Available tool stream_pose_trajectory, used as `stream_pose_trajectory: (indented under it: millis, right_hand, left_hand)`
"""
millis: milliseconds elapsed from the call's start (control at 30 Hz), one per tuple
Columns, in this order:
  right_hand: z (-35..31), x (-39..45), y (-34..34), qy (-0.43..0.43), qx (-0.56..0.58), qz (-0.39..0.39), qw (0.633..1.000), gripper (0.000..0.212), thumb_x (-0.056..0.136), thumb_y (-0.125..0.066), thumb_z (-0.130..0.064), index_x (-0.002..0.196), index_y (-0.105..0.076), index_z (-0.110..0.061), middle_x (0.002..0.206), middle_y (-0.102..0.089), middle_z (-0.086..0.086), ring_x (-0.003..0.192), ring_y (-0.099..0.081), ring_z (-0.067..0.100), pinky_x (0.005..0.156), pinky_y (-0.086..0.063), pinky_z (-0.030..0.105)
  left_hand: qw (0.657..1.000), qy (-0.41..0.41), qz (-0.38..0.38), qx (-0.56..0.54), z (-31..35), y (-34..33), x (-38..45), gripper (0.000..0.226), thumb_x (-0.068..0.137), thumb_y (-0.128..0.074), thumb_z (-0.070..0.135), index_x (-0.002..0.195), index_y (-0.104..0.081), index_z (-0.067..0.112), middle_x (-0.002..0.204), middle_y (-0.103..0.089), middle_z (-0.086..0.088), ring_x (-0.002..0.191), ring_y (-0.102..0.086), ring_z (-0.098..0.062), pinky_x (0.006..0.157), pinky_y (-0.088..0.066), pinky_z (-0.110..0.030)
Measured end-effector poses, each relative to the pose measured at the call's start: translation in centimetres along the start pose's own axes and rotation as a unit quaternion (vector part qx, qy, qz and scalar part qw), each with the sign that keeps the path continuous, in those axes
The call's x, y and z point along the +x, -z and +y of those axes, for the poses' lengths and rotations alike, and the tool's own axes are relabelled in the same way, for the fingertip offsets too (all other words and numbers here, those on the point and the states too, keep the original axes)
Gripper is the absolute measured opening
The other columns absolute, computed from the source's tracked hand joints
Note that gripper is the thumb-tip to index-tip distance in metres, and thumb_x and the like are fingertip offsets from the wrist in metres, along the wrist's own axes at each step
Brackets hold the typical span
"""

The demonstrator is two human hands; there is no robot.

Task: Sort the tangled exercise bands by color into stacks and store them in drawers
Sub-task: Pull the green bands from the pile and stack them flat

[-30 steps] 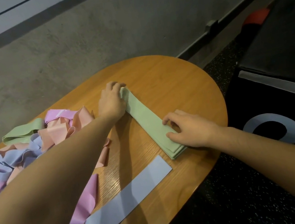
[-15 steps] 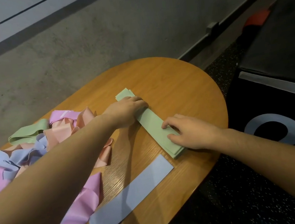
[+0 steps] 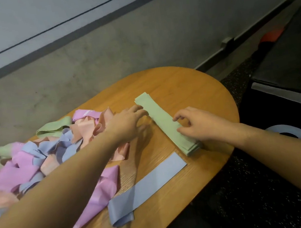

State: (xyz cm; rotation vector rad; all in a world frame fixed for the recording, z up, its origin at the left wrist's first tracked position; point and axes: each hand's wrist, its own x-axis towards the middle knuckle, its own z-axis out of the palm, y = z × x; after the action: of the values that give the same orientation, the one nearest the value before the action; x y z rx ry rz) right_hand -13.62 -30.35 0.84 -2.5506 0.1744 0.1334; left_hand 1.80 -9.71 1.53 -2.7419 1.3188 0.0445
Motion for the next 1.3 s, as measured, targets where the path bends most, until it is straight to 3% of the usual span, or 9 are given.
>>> stream_pose_trajectory:
  millis: [100,300,433,600,700,933,1067,1233,1300]
  right_hand:
    - [-1.9,-0.2,-0.1,0.018,-0.001,0.004,1.0,0.039,0.096,-0.059,-0.039,0.134,-0.053,-0.034,0.136,-0.05,-0.007,0.115,-0.052,0.011,0.098,-0.05,0.036]
    - [-6.7,-0.9,-1.5,0.069,-0.009,-0.005,0.998,0.034,0.095,-0.062,-0.037,0.129,-0.057,-0.032,0.127,-0.058,-0.007,0.109,-0.057,0.013,0.092,-0.052,0.032]
    - [-10.0,-0.9,-3.2,0.11,-0.017,-0.024,0.994,0.031,0.094,-0.063,-0.035,0.125,-0.061,-0.03,0.122,-0.064,-0.004,0.105,-0.06,0.015,0.093,-0.052,0.036]
    - [-13.8,0.1,-5.5,0.15,-0.014,-0.034,0.988,0.026,0.093,-0.062,-0.03,0.12,-0.066,-0.027,0.115,-0.066,-0.006,0.101,-0.061,0.014,0.087,-0.052,0.031]
    - [-15.7,1.1,-7.1,0.175,0.003,-0.04,0.984,0.019,0.093,-0.062,-0.026,0.11,-0.068,-0.026,0.108,-0.068,-0.005,0.095,-0.062,0.012,0.086,-0.053,0.032]
    - [-19.4,4.6,-9.9,0.216,0.01,-0.048,0.975,0.021,0.093,-0.062,-0.023,0.112,-0.067,-0.027,0.102,-0.065,-0.01,0.087,-0.06,0.007,0.077,-0.051,0.027]
    - [-21.2,7.2,-11.5,0.245,0.028,-0.028,0.969,0.024,0.091,-0.06,-0.018,0.112,-0.067,-0.025,0.102,-0.065,-0.012,0.085,-0.057,0.003,0.072,-0.044,0.02]
    - [-23.8,10.9,-12.6,0.268,0.056,-0.012,0.962,0.021,0.091,-0.059,-0.017,0.108,-0.067,-0.025,0.1,-0.063,-0.007,0.086,-0.058,0.007,0.075,-0.049,0.028]
    - [-24.6,12.5,-12.9,0.284,0.061,-0.002,0.957,0.021,0.091,-0.058,-0.016,0.107,-0.068,-0.024,0.097,-0.06,-0.009,0.084,-0.057,0.004,0.072,-0.046,0.024]
  left_hand:
    - [0.999,0.02,0.034,-0.036,-1.4,-0.1,-3.7,0.042,0.101,-0.049,0.049,0.137,-0.055,0.03,0.149,-0.047,0.004,0.127,-0.053,-0.022,0.102,-0.045,-0.04]
    - [0.987,0.075,0.117,-0.078,-3.2,-0.5,-12.6,0.028,0.098,-0.057,0.037,0.119,-0.068,0.022,0.126,-0.065,0.001,0.113,-0.06,-0.025,0.087,-0.05,-0.038]
    - [0.971,0.16,0.143,-0.104,-4.7,-1.4,-18.2,0.028,0.095,-0.058,0.031,0.122,-0.066,0.024,0.123,-0.066,0.002,0.112,-0.06,-0.022,0.087,-0.05,-0.037]
    - [0.92,0.288,0.199,-0.176,-6.7,-2.8,-23.5,0.034,0.095,-0.058,0.025,0.129,-0.061,0.023,0.129,-0.064,0.001,0.116,-0.059,-0.022,0.093,-0.049,-0.038]
    - [0.914,0.312,0.205,-0.158,-8.1,-4.1,-25.7,0.029,0.092,-0.061,0.025,0.121,-0.064,0.022,0.121,-0.066,0.0,0.109,-0.059,-0.023,0.091,-0.049,-0.039]
    - [0.879,0.366,0.245,-0.184,-11.4,-6.2,-27.7,0.028,0.091,-0.063,0.024,0.118,-0.066,0.019,0.118,-0.062,0.001,0.108,-0.057,-0.018,0.093,-0.05,-0.036]
    - [0.865,0.371,0.272,-0.201,-12.9,-6.0,-26.5,0.031,0.092,-0.063,0.02,0.122,-0.065,0.018,0.129,-0.059,0.0,0.112,-0.055,-0.018,0.093,-0.047,-0.031]
    - [0.875,0.35,0.282,-0.179,-15.8,-4.9,-23.5,0.03,0.093,-0.061,0.025,0.122,-0.064,0.02,0.124,-0.064,0.002,0.113,-0.057,-0.021,0.097,-0.047,-0.038]
    - [0.88,0.337,0.288,-0.169,-17.4,-4.3,-22.1,0.031,0.092,-0.059,0.025,0.122,-0.064,0.018,0.125,-0.064,0.001,0.116,-0.056,-0.023,0.1,-0.044,-0.042]
